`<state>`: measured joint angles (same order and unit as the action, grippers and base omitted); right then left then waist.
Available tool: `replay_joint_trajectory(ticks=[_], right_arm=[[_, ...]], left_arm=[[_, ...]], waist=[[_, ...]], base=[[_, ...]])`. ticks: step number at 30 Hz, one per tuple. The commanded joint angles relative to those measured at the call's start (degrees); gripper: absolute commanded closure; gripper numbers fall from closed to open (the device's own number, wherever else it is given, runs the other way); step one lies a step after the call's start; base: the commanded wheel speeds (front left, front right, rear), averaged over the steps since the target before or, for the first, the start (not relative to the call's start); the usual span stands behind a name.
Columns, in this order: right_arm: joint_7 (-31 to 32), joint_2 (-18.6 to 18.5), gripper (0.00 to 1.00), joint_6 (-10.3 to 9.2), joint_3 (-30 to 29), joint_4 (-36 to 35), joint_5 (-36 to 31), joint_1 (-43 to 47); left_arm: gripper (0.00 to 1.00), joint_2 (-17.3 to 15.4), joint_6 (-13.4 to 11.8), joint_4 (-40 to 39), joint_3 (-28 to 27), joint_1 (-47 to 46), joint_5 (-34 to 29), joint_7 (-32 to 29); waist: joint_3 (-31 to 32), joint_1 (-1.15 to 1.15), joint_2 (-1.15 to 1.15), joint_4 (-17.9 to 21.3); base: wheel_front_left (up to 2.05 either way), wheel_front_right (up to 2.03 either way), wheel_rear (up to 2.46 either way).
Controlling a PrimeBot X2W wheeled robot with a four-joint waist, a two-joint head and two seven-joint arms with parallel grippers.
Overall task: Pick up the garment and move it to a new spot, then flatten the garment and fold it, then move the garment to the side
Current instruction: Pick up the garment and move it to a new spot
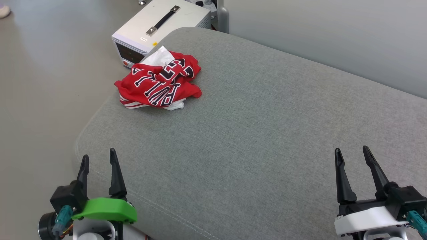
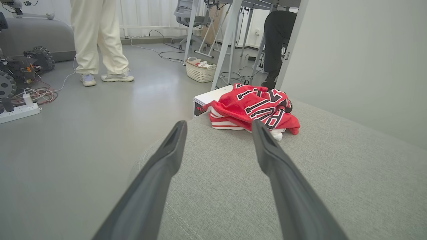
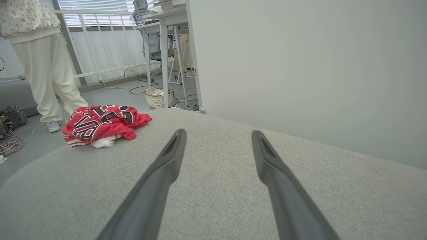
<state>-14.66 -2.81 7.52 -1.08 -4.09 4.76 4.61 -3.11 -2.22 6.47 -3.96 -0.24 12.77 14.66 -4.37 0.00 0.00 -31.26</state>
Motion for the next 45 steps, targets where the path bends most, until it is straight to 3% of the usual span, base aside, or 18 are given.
replay_joint_trajectory(ticks=[1,8,16,24,30,36,40,45], right_arm=[[-0.3,-0.1,0.00,-0.03,0.1,-0.3,-0.4,-0.6],[-0.3,-1.5,0.00,-0.03,0.6,-1.7,-1.8,-2.6],[-0.3,-5.2,0.00,-0.03,0.9,-5.4,-1.7,-6.5],[-0.3,-8.2,0.00,-0.03,0.4,-9.5,-1.8,-9.7],[-0.3,-10.0,0.00,-0.03,0.4,-12.0,-1.9,-11.8],[-0.3,-11.0,0.00,-0.03,0.4,-13.8,-2.0,-13.4],[-0.3,-11.6,0.00,-0.03,-0.1,-14.3,-2.0,-13.9],[-0.3,-12.2,0.00,-0.03,-0.9,-14.8,-1.9,-14.0]], left_arm=[[0.00,0.2,0.6,0.0,-0.6,-1.6,0.0,0.3],[0.00,-0.6,5.1,2.3,-5.4,-12.0,-2.4,0.3],[0.00,-6.3,8.3,13.9,-8.8,-29.8,2.8,-1.1],[0.00,-14.9,9.6,23.4,-6.2,-45.3,11.1,-15.7],[0.00,-20.1,9.7,29.8,-3.2,-51.7,20.3,-36.2],[0.00,-25.7,9.7,32.6,-1.5,-54.2,26.3,-52.6],[0.00,-28.3,9.7,34.3,-1.2,-54.8,27.6,-58.3],[0.00,-28.2,9.7,35.6,0.4,-54.3,27.2,-60.7]], waist=[[-0.6,0.00,0.00,0.8],[-4.8,0.00,0.00,4.4],[-12.5,0.00,0.00,9.8],[-20.2,0.00,0.00,13.6],[-24.9,0.00,0.00,15.8],[-28.4,0.00,0.00,17.7],[-30.6,0.00,0.00,18.5],[-32.8,0.00,0.00,18.7]], base=[[0.00,0.00,0.00],[0.00,0.00,0.00],[0.00,0.00,0.00],[0.00,0.00,0.00],[0.00,0.00,0.00],[0.00,0.00,0.00],[0.00,0.00,0.00],[0.00,0.00,0.00]])
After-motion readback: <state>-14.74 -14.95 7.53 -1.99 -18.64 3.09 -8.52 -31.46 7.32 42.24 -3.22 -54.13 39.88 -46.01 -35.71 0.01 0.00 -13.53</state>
